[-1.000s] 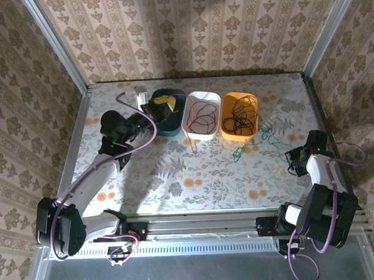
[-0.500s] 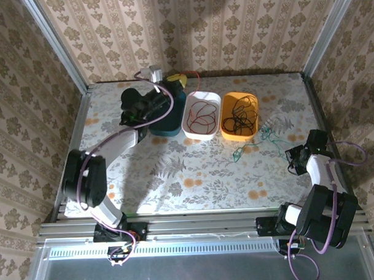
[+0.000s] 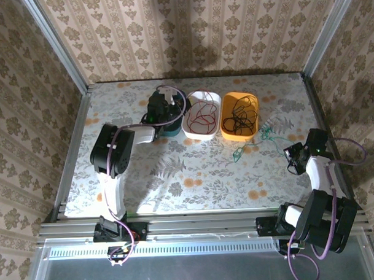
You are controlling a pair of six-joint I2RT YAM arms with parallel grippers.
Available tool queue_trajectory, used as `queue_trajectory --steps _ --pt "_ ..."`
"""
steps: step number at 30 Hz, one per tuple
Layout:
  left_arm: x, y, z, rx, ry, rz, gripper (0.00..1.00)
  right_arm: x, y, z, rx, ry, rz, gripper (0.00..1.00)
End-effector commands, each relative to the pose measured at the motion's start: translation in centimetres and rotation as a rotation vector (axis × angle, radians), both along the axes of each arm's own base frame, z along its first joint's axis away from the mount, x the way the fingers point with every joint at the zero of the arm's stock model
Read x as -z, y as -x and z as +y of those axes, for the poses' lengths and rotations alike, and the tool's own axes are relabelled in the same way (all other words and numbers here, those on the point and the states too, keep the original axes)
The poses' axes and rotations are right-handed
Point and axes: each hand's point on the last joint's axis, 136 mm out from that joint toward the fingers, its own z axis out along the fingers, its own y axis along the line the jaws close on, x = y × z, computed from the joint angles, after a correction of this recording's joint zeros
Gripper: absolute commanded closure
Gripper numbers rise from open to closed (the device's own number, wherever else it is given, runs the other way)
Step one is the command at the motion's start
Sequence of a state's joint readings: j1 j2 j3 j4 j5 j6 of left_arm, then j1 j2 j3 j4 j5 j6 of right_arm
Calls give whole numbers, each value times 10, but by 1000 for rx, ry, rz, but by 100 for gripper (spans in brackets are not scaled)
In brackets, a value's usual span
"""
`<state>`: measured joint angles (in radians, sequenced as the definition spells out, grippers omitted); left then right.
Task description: Untangle the cables
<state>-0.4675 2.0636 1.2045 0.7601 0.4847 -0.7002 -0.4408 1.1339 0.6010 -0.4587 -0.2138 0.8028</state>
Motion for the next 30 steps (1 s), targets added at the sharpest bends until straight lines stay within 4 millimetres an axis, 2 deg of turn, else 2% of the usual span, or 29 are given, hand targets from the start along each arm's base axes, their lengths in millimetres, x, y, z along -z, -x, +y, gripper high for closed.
queue_trajectory --steps 1,5,8,16,18,20,22,24,25,26,30 --pt "-5 8 -14 9 -86 48 100 -13 -6 1 -44 40 -23 100" --pt "16 11 -17 -10 -196 170 100 -14 -7 0 -47 49 -20 100" --pt "31 11 -12 -50 -237 257 100 -15 -7 1 -50 50 -23 100" --pt "45 8 7 -144 -352 324 100 -21 -8 2 -75 81 -28 100" --pt "41 6 5 -134 -360 314 88 -21 -9 3 -79 82 -31 100" --pt "32 2 1 -126 -342 292 71 -23 -10 3 -84 86 -36 100" --pt "16 0 -7 -105 -298 252 55 -27 -11 3 -82 91 -43 100" --pt "-6 -2 -13 -89 -236 201 44 -34 -12 2 -78 103 -61 100" --pt "-20 -2 -17 -74 -195 158 28 -39 -13 2 -76 112 -70 100" --pt "-35 -2 -19 -66 -160 114 2 -45 -13 0 -73 123 -80 100" --pt "-72 4 -23 -44 -127 17 0 -70 -22 1 -99 173 -135 100"
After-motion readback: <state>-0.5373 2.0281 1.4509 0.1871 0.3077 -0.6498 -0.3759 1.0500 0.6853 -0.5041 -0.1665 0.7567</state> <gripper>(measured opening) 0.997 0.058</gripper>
